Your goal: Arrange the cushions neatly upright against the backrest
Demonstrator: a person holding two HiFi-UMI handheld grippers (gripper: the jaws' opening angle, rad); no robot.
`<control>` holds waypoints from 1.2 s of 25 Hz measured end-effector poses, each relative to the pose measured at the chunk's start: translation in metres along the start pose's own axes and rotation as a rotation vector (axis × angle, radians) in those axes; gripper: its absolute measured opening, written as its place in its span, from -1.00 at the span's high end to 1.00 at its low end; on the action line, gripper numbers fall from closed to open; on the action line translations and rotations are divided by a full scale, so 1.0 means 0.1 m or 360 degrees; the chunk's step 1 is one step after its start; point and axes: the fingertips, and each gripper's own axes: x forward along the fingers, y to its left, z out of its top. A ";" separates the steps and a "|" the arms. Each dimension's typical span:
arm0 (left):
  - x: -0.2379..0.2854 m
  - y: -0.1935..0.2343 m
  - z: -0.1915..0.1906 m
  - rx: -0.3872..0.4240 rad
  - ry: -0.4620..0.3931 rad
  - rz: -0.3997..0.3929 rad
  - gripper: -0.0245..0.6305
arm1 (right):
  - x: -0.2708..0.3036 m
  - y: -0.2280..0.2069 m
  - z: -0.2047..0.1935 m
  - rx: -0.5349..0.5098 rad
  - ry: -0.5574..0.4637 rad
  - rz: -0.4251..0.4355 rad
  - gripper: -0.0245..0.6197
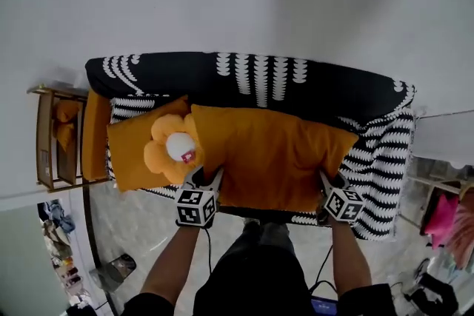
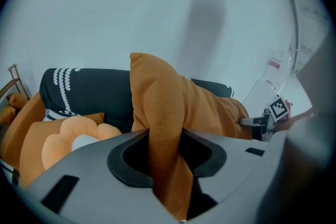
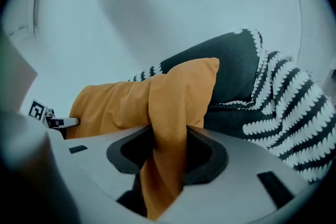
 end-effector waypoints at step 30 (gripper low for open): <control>1.73 -1.22 1.16 -0.0014 -0.0140 -0.0342 0.24 | -0.35 -1.46 2.06 -0.0412 -0.0535 -0.0359 0.24</control>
